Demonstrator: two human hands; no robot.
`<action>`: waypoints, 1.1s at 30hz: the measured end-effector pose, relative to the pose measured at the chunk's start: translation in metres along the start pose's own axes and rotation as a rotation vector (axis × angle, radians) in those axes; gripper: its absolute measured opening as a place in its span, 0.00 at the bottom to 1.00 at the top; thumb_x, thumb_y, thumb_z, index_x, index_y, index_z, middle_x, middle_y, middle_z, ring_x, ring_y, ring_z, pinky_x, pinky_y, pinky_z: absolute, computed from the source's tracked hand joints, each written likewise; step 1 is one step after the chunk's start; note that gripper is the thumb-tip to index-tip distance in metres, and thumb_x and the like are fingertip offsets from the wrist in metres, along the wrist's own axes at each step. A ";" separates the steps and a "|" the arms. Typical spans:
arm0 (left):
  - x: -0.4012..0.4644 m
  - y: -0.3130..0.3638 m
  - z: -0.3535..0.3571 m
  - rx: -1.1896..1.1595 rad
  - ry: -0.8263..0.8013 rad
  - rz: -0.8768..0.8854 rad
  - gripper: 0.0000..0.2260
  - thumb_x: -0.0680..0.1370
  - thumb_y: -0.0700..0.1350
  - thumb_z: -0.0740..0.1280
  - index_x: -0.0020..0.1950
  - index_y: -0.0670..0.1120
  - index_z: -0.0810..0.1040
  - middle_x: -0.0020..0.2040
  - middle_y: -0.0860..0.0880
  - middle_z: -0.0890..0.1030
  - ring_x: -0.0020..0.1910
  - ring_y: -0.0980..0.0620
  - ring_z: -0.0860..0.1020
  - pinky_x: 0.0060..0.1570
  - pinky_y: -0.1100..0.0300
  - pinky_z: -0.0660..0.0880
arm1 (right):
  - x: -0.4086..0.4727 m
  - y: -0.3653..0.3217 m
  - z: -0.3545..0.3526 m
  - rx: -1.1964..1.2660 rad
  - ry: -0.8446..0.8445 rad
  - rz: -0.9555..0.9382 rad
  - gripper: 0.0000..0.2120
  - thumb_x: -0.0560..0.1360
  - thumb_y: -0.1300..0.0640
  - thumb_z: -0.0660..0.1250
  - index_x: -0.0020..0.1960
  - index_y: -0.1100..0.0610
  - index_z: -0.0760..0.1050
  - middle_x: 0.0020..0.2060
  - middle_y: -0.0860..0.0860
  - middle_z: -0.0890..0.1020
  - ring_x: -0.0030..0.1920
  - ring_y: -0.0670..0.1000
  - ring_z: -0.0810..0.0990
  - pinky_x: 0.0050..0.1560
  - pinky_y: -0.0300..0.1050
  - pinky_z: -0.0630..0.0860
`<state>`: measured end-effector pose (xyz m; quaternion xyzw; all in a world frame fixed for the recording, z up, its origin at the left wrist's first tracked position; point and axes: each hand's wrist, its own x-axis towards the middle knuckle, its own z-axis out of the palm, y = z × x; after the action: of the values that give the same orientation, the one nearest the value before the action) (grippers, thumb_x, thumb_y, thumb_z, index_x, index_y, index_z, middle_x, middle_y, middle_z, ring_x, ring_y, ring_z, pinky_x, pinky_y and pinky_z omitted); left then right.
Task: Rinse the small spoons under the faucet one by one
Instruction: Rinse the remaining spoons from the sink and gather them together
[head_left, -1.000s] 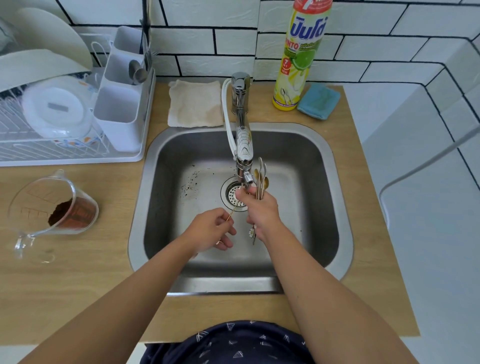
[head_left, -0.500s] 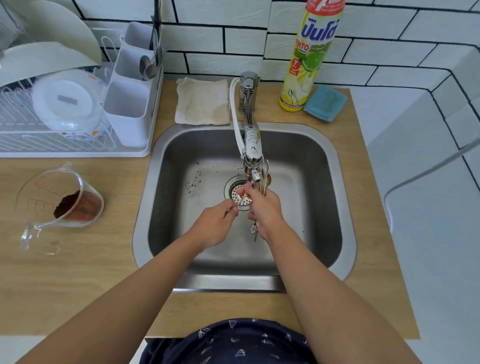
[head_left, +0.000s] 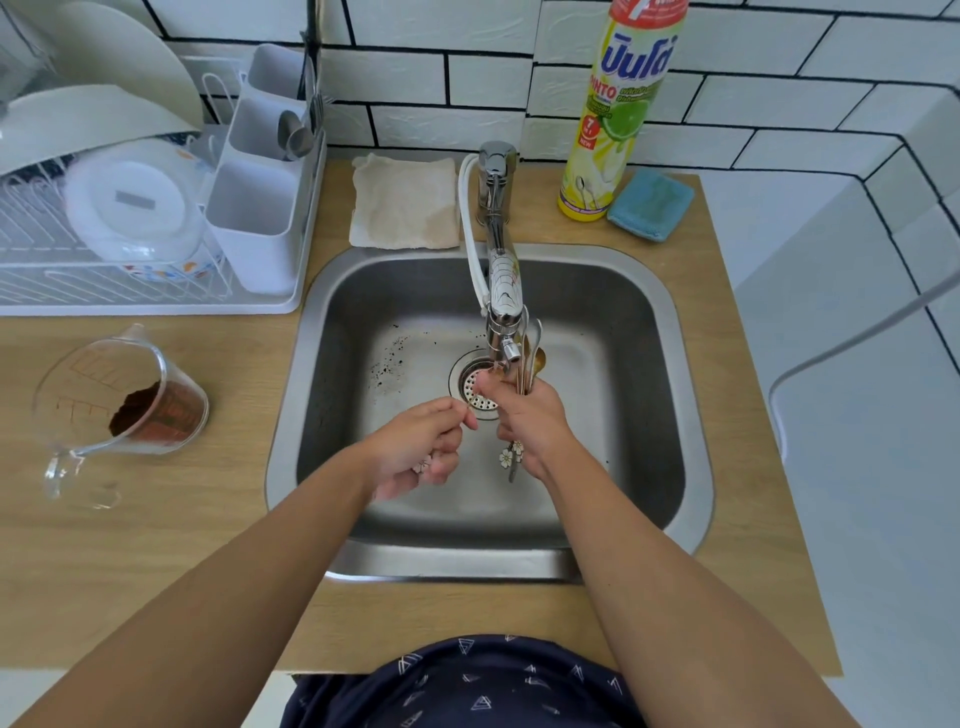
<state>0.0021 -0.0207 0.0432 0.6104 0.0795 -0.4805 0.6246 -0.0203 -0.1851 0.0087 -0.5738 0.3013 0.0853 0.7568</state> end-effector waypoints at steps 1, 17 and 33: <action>-0.001 0.000 0.000 0.052 0.006 -0.013 0.10 0.86 0.47 0.56 0.52 0.44 0.73 0.29 0.49 0.65 0.23 0.54 0.65 0.24 0.65 0.63 | 0.000 0.001 0.000 -0.049 0.058 0.001 0.08 0.77 0.50 0.75 0.43 0.52 0.85 0.33 0.45 0.85 0.25 0.43 0.65 0.25 0.37 0.63; -0.004 0.006 0.006 0.096 0.041 -0.035 0.09 0.87 0.47 0.55 0.52 0.44 0.71 0.35 0.48 0.75 0.21 0.57 0.61 0.20 0.67 0.56 | -0.006 0.004 0.005 -0.074 0.040 -0.036 0.06 0.81 0.52 0.68 0.57 0.50 0.81 0.42 0.46 0.88 0.25 0.43 0.65 0.25 0.38 0.64; -0.008 -0.003 -0.001 0.278 0.047 0.017 0.12 0.85 0.50 0.59 0.52 0.43 0.76 0.34 0.49 0.72 0.26 0.53 0.73 0.27 0.63 0.73 | -0.002 0.003 -0.004 0.141 -0.010 0.053 0.09 0.82 0.49 0.68 0.47 0.53 0.80 0.45 0.51 0.88 0.22 0.43 0.59 0.23 0.37 0.59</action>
<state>-0.0040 -0.0151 0.0466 0.7028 0.0216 -0.4669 0.5362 -0.0242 -0.1877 0.0069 -0.5104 0.3179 0.0868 0.7943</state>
